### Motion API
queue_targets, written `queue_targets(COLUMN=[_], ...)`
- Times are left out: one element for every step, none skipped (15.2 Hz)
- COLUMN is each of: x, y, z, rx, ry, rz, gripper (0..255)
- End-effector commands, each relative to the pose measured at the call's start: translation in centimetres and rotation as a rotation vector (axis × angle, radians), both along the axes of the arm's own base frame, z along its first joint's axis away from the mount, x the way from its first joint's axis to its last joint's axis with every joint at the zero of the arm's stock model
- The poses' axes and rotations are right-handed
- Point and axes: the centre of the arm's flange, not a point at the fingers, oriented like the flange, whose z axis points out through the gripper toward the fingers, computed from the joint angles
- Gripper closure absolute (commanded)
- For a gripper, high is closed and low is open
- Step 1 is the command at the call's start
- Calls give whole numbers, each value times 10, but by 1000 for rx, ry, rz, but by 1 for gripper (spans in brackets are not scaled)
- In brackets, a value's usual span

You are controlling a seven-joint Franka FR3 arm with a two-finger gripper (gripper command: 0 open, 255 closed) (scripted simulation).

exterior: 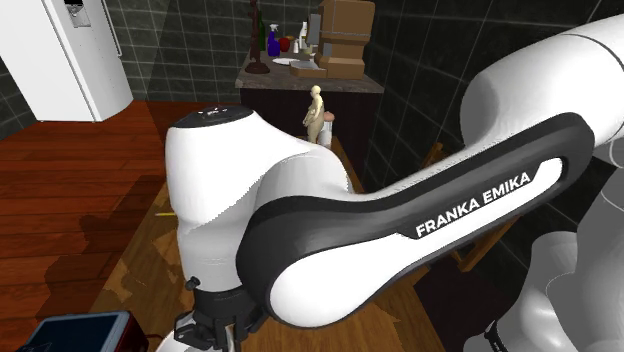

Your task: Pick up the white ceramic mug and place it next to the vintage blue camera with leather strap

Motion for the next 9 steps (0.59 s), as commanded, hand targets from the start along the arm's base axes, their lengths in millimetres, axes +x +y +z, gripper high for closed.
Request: queue_targets(x=[-1, -1, -1, -1, -1, -1, -1, -1, -1], y=[0, 0, 0, 0, 0, 0, 0, 0, 0], z=[-11, -16, -21, -27, -32, -37, -42, -48, -53], rx=[0, 0, 0, 0, 0, 0, 0, 0, 0], ry=[0, 0, 0, 0, 0, 0, 0, 0, 0], rz=[0, 0, 0, 0, 0, 0, 0, 0, 0], gripper=[255, 255, 255, 255, 255, 255, 255, 255, 255])
